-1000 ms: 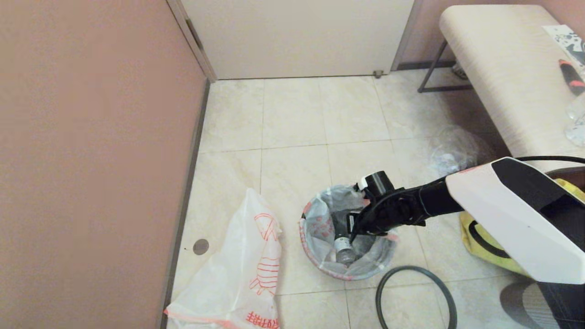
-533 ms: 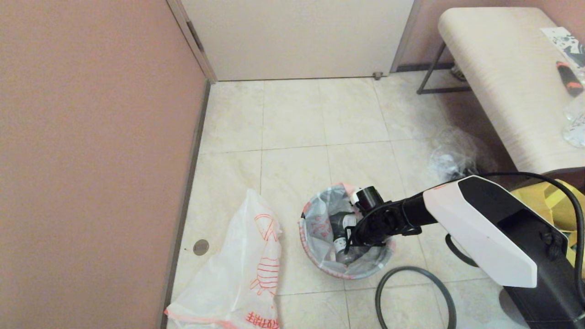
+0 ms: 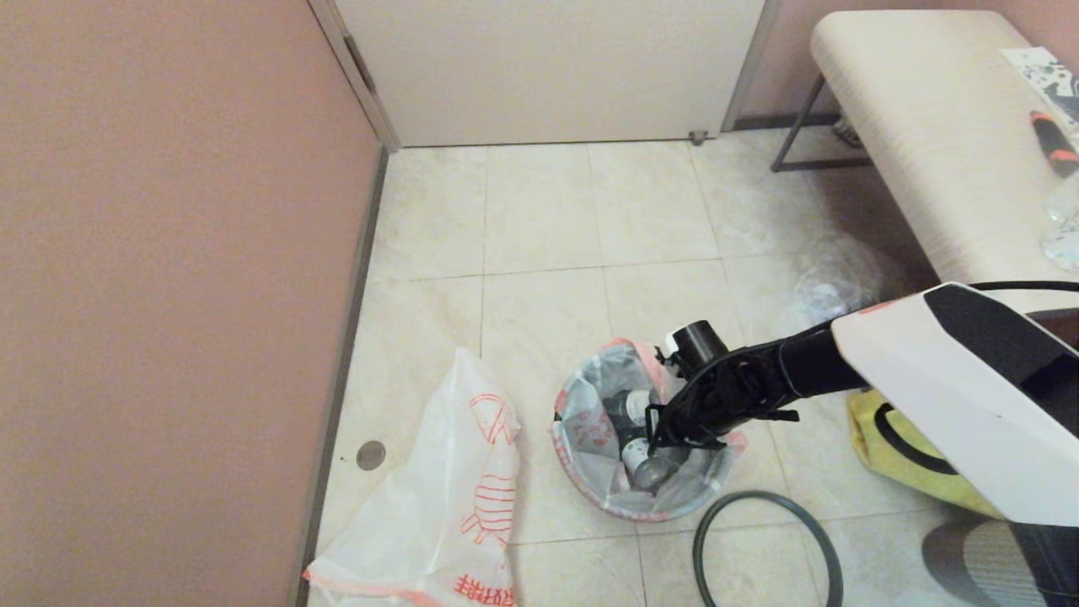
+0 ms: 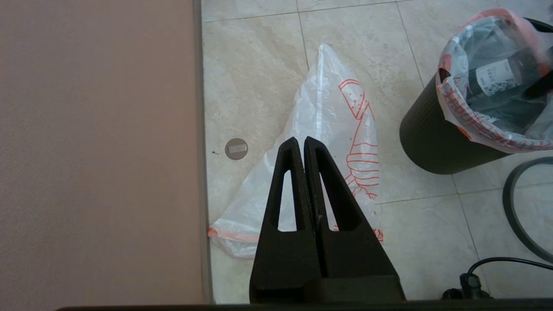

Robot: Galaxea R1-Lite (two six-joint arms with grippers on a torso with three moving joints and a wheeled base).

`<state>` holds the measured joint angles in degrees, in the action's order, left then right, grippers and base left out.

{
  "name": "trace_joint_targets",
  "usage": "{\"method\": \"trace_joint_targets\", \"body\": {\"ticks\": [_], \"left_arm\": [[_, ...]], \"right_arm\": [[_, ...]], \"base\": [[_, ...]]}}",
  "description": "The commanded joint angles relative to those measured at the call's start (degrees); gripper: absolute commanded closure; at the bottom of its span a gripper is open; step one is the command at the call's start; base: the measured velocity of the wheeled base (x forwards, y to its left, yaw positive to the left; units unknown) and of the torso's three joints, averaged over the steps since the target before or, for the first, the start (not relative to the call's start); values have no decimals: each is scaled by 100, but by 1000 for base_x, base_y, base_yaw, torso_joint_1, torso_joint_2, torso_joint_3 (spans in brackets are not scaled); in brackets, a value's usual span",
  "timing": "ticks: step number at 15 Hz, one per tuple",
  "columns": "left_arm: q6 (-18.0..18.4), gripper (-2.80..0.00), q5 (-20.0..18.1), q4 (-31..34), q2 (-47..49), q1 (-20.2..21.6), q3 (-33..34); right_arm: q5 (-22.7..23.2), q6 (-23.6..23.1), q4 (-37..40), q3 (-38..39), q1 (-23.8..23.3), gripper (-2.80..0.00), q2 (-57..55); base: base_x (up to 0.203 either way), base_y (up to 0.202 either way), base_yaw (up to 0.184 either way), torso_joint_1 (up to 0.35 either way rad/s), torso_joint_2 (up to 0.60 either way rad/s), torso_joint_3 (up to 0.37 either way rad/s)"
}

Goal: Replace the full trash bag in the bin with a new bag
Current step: Place the trash bag on the floor

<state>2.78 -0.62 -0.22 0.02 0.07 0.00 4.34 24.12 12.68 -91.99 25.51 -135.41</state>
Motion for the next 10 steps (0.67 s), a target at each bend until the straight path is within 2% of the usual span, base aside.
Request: {"method": "trace_joint_targets", "body": {"ticks": [1, 7, 10], "left_arm": [[2, 0, -3, -4, -2, 1, 26], [3, 0, -8, -4, -2, 1, 26], [3, 0, -8, -4, -2, 1, 26]], "right_arm": [[207, 135, -1, 452, 41, 0, 866], [593, 594, 196, 698, 75, 0, 1827], [673, 671, 394, 704, 76, 0, 2330]], "base": [[0, 0, 0, 0, 0, 0], [0, 0, 0, 0, 0, 0], [0, 0, 0, 0, 0, 0]]}}
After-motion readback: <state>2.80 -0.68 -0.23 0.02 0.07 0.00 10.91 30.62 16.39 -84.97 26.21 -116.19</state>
